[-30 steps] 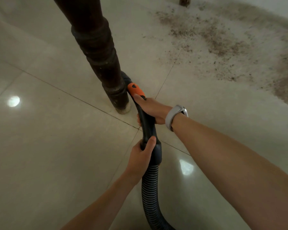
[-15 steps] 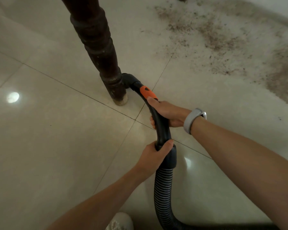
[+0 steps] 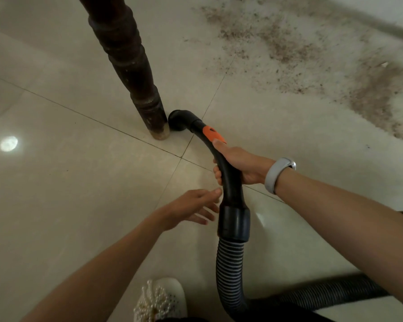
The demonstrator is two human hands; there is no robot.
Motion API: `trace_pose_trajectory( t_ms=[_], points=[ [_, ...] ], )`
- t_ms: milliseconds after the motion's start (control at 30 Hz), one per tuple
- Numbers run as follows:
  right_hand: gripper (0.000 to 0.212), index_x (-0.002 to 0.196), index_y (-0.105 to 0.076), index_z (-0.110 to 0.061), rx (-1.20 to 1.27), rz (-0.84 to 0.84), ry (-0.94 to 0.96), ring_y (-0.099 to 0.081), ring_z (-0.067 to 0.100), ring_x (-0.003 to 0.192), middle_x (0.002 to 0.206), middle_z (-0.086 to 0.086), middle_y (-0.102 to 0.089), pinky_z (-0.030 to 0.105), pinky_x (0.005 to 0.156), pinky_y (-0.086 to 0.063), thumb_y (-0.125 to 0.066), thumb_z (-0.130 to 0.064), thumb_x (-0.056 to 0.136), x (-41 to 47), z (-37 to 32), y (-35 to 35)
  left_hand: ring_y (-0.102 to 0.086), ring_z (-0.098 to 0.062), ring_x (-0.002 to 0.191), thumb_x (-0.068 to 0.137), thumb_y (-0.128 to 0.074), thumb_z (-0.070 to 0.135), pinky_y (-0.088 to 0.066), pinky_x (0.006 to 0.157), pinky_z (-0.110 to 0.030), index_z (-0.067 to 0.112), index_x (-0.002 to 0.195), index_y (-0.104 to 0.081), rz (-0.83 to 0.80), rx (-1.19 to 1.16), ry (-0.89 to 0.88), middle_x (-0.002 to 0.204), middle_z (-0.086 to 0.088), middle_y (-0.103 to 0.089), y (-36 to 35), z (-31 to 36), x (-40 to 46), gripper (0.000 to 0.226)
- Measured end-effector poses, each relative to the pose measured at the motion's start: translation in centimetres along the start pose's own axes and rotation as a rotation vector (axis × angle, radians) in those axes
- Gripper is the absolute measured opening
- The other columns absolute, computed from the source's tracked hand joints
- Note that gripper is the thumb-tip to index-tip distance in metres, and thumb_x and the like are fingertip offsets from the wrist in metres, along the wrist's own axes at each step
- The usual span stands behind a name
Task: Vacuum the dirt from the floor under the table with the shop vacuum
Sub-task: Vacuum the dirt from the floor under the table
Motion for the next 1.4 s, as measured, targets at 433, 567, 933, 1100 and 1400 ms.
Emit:
trace_pose_trajectory(
  t_ms=[433,567,933,1100,1400],
  points=[
    [0.042,0.086,-0.044,-0.008,-0.008,0.053,0.037,-0.055,0.02,0.049,0.055,0.006,-0.056,0.031,0.052,-0.052,-0.042,-0.048,0.096,-0.9,2.7,-2.0,0.008,-0.034,0.144,0.091,-0.048,0.053,-0.021,0.111,-0.052,0.027,0.149,-0.012,0.405,0.957,0.169,0.157,-0.006,0.008,4.9,-6.5,1.6,0.073],
    [0.042,0.082,-0.044,-0.008,-0.04,0.143,0.115,-0.054,0.02,0.049,0.057,0.007,-0.055,0.032,0.053,-0.052,-0.04,-0.047,0.097,-0.5,1.6,-2.3,0.009,-0.034,0.145,0.094,-0.044,0.05,-0.012,0.117,-0.045,0.024,0.151,-0.011,0.369,0.904,0.199,0.158,-0.011,0.008,5.3,-6.5,2.0,0.07],
    [0.04,0.084,-0.044,-0.007,-0.07,0.429,0.231,-0.054,0.021,0.049,0.065,0.01,-0.053,0.032,0.05,-0.052,-0.042,-0.045,0.097,2.3,-2.7,-0.1,-0.064,-0.013,0.095,0.099,-0.039,0.039,-0.051,0.081,-0.025,0.018,0.111,-0.056,0.272,-0.063,-0.134,0.106,-0.002,-0.065,1.4,0.9,0.9,0.03],
    [0.039,0.08,-0.042,-0.01,-0.091,0.475,0.233,-0.053,0.019,0.047,0.067,0.008,-0.051,0.029,0.049,-0.051,-0.042,-0.044,0.097,2.7,-3.6,-0.1,-0.059,-0.008,0.097,0.093,-0.054,0.039,-0.049,0.077,-0.02,0.021,0.12,-0.043,0.173,-0.039,-0.179,0.107,0.005,-0.058,-1.5,2.2,1.6,0.035],
    [0.035,0.089,-0.04,-0.011,-0.062,0.284,0.162,-0.055,0.02,0.051,0.071,0.008,-0.05,0.035,0.057,-0.054,-0.041,-0.045,0.097,2.0,-1.4,-2.6,-0.064,-0.009,0.088,0.084,-0.068,0.031,-0.051,0.074,-0.02,0.019,0.1,-0.06,0.175,-0.05,-0.137,0.095,0.001,-0.066,-1.3,-0.8,0.3,0.022]
  ],
)
Point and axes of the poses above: each hand's wrist, its own x-axis towards the middle knuckle, its own y-axis out of the back of the hand, z = x × y, the point moved 2 cm from there along x, towards the middle knuckle
